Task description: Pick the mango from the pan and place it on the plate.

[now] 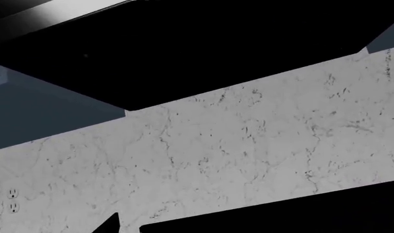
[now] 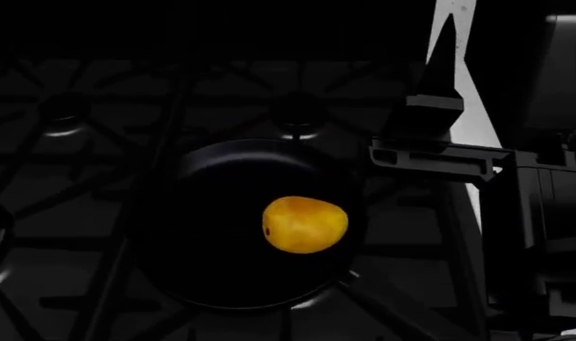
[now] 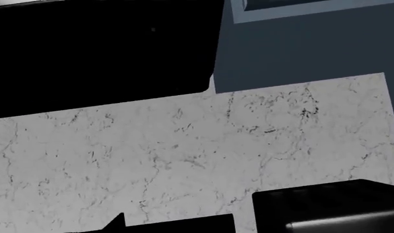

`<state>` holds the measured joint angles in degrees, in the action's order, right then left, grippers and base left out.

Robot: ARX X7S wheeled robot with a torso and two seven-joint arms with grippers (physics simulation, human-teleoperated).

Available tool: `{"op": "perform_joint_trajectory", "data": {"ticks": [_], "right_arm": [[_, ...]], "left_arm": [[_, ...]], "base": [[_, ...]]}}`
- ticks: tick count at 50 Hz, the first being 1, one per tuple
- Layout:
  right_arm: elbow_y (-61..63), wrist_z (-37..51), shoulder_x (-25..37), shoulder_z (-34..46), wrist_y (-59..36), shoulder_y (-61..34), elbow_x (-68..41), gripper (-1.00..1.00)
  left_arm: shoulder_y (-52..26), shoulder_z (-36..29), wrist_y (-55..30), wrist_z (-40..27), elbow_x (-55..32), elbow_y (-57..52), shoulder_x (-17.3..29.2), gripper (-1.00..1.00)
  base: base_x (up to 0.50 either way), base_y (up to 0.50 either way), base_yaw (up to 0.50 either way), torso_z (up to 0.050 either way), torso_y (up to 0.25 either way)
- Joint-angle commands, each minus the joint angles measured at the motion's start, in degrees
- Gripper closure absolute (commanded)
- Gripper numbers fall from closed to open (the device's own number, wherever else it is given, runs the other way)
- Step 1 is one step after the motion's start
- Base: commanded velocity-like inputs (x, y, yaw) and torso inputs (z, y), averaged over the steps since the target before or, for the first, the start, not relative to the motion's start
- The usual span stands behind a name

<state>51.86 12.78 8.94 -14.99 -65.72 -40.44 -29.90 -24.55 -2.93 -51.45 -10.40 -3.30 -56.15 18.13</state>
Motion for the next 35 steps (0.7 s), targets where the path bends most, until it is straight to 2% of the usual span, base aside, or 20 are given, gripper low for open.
{"op": "perform_joint_trajectory", "data": {"ticks": [1, 6, 11, 19, 22, 26, 28, 32, 35], "right_arm": [[0.92, 0.62, 0.48, -0.6, -0.99, -0.02, -1.38, -1.0], [1.21, 1.03, 0.77, -0.84, -1.49, -0.16, -1.84, -1.0], [0.86, 1.1, 0.95, -0.6, -0.99, 0.16, -1.97, -1.0], [0.68, 1.64, 1.65, 0.22, -0.57, 0.54, -1.73, -1.0], [0.86, 2.53, 2.22, 0.5, -3.12, -1.7, -2.32, -1.0], [0.25, 2.9, 0.91, -3.06, -17.19, -11.16, -9.49, -1.0], [-1.63, 3.51, 1.35, -1.82, -23.17, -16.56, -11.36, -1.0], [-13.7, 16.87, 5.11, 0.52, -24.17, -24.38, -30.11, -1.0], [-19.68, 25.22, 6.96, 2.64, -24.02, -28.45, -40.39, -1.0]], "left_arm": [[0.26, 0.3, -0.15, -0.23, -0.41, -0.54, -0.04, -1.0], [0.6, 0.33, 0.22, -0.34, -0.55, -0.46, -0.04, -1.0], [0.69, 0.09, 0.58, -0.5, -0.54, -0.04, 0.01, -1.0], [1.03, 0.02, 1.5, -0.62, -0.71, 0.66, 0.03, -1.0], [1.38, 0.52, 1.43, -0.68, -0.9, 0.37, 0.04, -1.0], [1.65, 1.3, 0.83, -0.68, -1.14, -0.39, 0.29, -1.0], [1.74, 1.48, 1.01, -0.72, -1.19, -0.37, 0.33, -1.0], [2.0, 1.58, 1.6, -0.82, -1.26, 0.22, 0.3, -1.0], [1.84, 1.83, 1.37, -0.89, -1.33, 0.1, 0.41, -1.0]], "base": [[0.5, -0.01, 0.0, 0.0, 0.0], [0.5, -0.01, 0.0, 0.0, 0.002], [0.23, 0.0, 0.0, -0.04, 0.0], [0.04, 0.0, 0.0, -0.043, 0.0], [0.0, 0.0, 0.0, -0.02, 0.0], [0.0, 0.0, 0.0, -0.006, 0.0], [0.01, 0.0, 0.0, 0.0, 0.0], [0.01, 0.0, 0.0, 0.0, 0.0], [0.0, 0.0, 0.0, 0.0, 0.0]]}}
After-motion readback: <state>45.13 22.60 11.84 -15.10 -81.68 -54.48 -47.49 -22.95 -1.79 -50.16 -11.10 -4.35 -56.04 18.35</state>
